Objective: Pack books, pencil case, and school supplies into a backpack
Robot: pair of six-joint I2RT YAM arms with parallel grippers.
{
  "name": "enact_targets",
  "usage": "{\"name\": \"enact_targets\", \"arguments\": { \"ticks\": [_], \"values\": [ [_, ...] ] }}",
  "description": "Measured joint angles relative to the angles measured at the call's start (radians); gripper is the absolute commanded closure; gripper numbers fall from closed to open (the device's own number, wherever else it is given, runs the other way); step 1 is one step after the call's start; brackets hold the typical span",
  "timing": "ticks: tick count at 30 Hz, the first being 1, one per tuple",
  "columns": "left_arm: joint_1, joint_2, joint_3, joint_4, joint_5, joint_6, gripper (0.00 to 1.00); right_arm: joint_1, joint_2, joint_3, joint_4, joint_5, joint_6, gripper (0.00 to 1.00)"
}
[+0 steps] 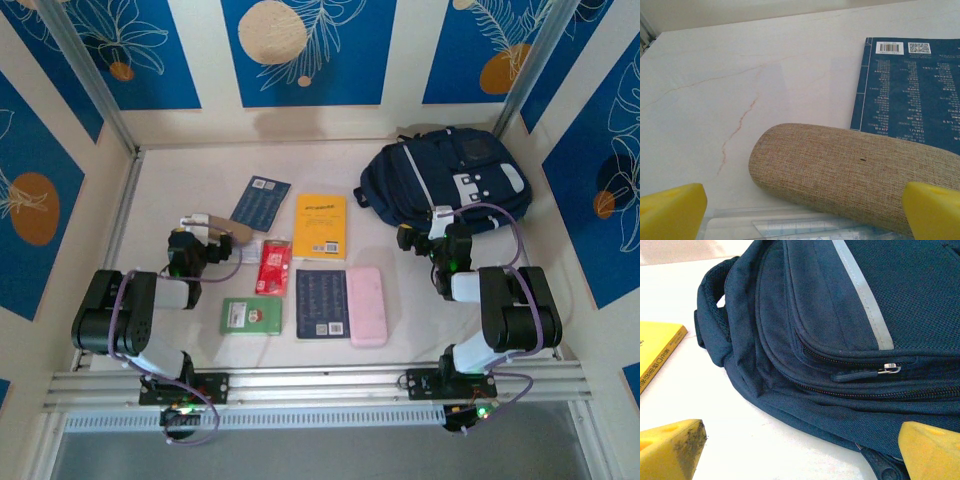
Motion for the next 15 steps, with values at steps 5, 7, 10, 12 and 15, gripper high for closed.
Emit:
{"name": "enact_targets", "arguments": {
  "ticks": [5, 7, 10, 12, 15],
  "values": [
    [0.000, 0.000, 0.000, 0.000, 0.000, 0.000, 0.00, 0.000, 0.000, 0.000, 0.000, -0.003, 0.005, 0.01],
    [0.000, 0.000, 0.000, 0.000, 0.000, 0.000, 0.00, 0.000, 0.000, 0.000, 0.000, -0.004, 0.006, 0.01],
    [0.000, 0.000, 0.000, 0.004, -0.002, -0.001, 0.00, -0.001, -0.002, 0.000, -0.001, -0.008, 0.008, 0.01],
    [0.000, -0.004, -0.004, 0.020, -0.021, -0.004, 0.00, -0.001, -0.012, 0.000, -0.012, -0.007, 0.011, 0.01],
    [-0.003, -0.067, -0.026, 0.006, -0.052, -0.003, 0.00, 0.007, -0.102, 0.007, -0.098, -0.006, 0.005, 0.01]
  ]
}}
